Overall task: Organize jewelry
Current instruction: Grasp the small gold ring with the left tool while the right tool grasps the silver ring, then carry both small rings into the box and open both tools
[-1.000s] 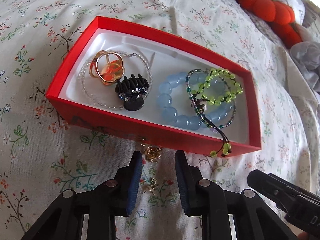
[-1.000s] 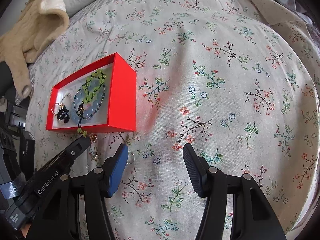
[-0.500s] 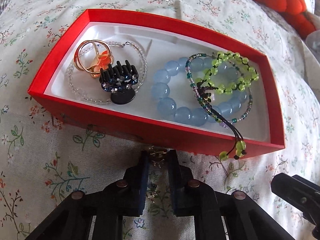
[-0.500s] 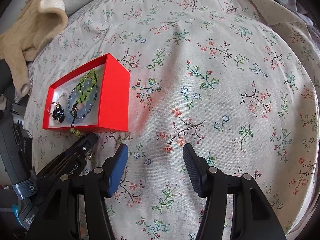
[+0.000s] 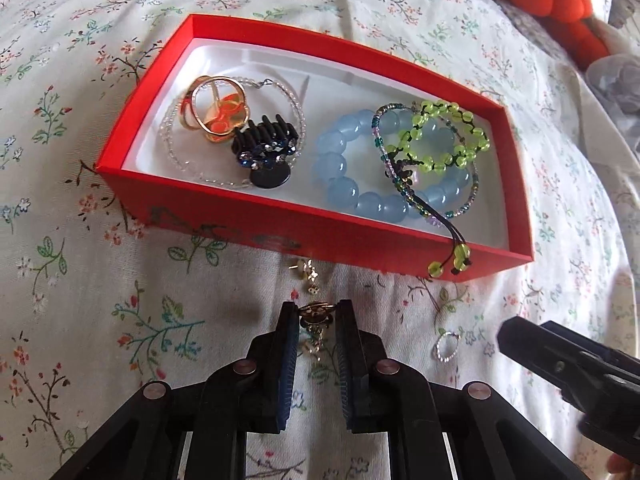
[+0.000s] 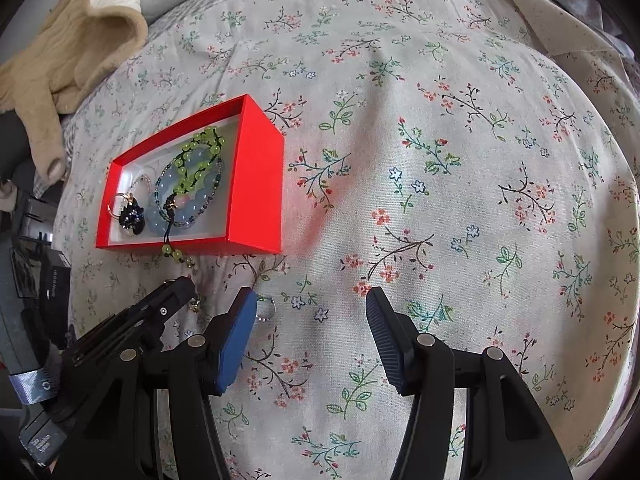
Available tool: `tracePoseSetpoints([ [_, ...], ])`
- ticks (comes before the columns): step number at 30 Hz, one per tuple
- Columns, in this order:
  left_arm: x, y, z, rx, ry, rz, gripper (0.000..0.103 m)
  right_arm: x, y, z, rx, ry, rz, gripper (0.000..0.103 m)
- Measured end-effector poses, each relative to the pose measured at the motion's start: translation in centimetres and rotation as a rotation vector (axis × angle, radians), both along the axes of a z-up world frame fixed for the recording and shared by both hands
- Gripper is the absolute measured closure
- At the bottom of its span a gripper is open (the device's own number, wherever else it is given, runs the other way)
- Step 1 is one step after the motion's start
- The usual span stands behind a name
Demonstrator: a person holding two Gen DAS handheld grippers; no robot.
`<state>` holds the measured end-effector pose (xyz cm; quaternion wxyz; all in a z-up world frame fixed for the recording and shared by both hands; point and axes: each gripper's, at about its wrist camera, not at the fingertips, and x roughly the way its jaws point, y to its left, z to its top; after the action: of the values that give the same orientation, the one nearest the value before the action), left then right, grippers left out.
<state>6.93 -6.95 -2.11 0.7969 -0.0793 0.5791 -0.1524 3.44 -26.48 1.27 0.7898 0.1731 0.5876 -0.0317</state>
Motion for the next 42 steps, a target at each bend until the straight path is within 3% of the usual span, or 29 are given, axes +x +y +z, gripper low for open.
tracePoseSetpoints([
  [8,-0.4,3.1,0.7,-0.065,0.034,0.011,0.090,0.5,1.5,-0.9,0.006,0.031,0.023,0.043],
  [20,-0.8,6.4,1.6,-0.061,0.021,0.034,0.090,1.6,4.1,-2.5,-0.011,0.066,0.036,0.044],
  [22,-1.0,6.7,1.7,-0.060,0.020,0.034,0.090,1.7,4.6,-2.7,-0.032,0.068,0.044,0.046],
  [33,-0.8,6.3,1.5,-0.049,0.027,0.029,0.090,2.1,5.7,-3.2,-0.113,0.070,0.086,0.082],
  [42,-0.9,6.0,1.6,-0.048,0.024,0.026,0.090,1.5,5.4,-2.8,-0.093,0.058,0.100,0.084],
])
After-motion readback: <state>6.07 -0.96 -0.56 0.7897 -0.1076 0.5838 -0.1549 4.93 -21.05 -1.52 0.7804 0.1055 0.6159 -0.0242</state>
